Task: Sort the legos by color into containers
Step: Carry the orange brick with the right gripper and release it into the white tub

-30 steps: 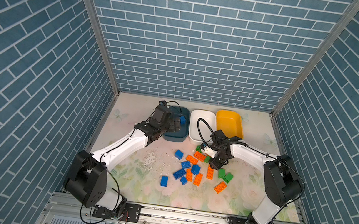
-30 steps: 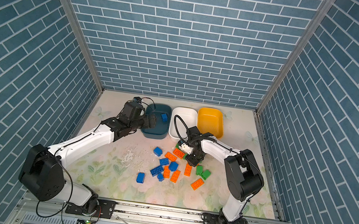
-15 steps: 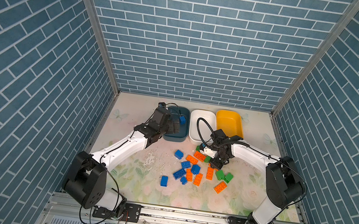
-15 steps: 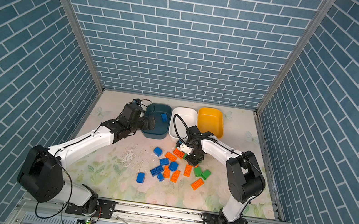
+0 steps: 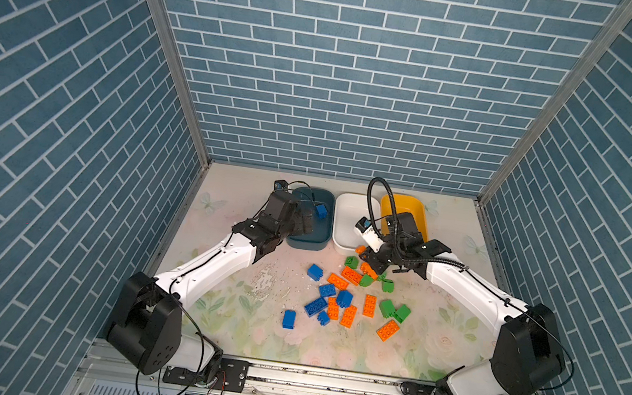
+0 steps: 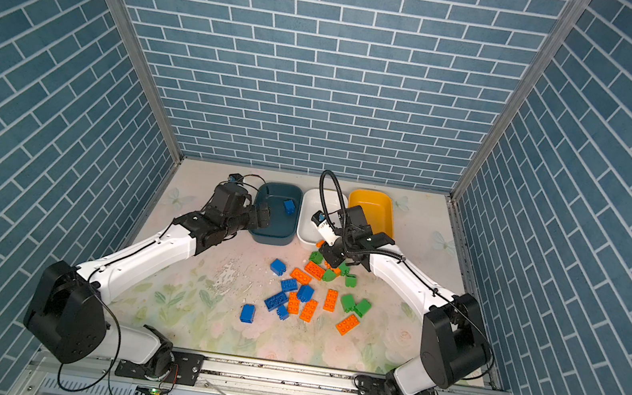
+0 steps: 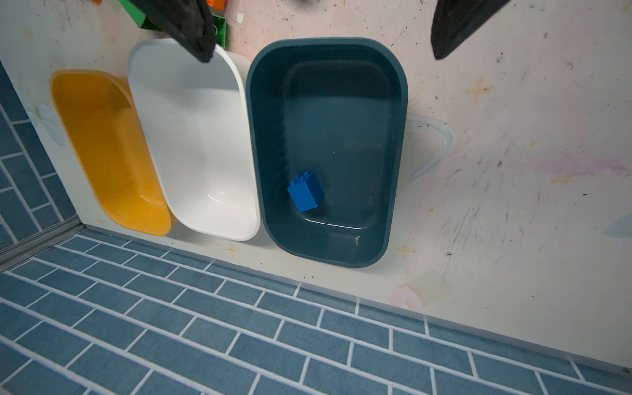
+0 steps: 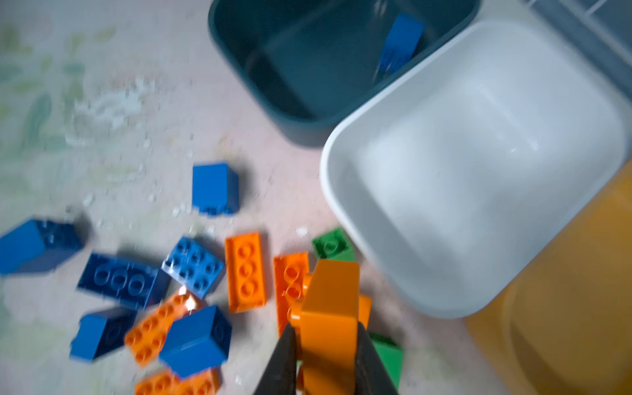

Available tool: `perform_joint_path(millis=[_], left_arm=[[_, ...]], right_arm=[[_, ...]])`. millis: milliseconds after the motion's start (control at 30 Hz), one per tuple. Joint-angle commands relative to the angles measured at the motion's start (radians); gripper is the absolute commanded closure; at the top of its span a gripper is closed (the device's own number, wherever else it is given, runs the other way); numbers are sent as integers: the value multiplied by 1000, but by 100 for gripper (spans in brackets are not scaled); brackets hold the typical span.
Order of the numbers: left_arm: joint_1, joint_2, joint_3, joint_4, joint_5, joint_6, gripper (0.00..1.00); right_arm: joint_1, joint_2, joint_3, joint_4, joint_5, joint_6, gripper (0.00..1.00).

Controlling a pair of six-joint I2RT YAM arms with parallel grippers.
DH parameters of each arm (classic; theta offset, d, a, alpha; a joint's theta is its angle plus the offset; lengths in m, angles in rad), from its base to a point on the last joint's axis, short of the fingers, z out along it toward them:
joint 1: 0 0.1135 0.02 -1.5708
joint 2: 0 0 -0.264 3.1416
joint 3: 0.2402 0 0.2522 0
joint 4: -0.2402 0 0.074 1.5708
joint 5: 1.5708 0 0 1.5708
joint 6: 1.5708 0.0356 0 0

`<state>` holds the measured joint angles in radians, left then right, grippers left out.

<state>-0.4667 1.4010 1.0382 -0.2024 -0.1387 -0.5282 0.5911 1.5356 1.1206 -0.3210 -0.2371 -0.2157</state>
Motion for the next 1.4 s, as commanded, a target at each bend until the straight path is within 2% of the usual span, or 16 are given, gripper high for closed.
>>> perform_joint_path(millis=[0,167,367,500,567,700,833,967,1033,1200,1367], left_arm=[[4,-16,-17,-22,-8,-11,1],[5,-8,-12,-40,30,-13,1],[4,-12,-22,-69,28,-29,1],[5,-2,-1,-132,24,-28,1],[5,0,0,-152,15,-30,1],[4,1,-1,-178,10,-36,1],[3,21,4,-178,26,-37,1],[2,61,24,-175,51,-37,1],[1,78,35,-172,58,-42,1],[1,102,52,-162,64,-49,1],[1,106,48,-145,64,-52,1]], right_arm=[[-31,26,-24,271,-49,229,83],[-56,164,105,296,-8,376,83],[-58,370,341,171,73,409,81],[-57,501,495,94,180,447,78],[-57,539,550,71,203,462,73],[-57,547,604,34,222,483,49],[-56,478,533,40,225,493,37],[-57,352,373,71,225,522,27],[-57,277,277,72,262,541,22],[-64,116,51,63,311,579,21],[-100,14,-102,-15,295,589,22]])
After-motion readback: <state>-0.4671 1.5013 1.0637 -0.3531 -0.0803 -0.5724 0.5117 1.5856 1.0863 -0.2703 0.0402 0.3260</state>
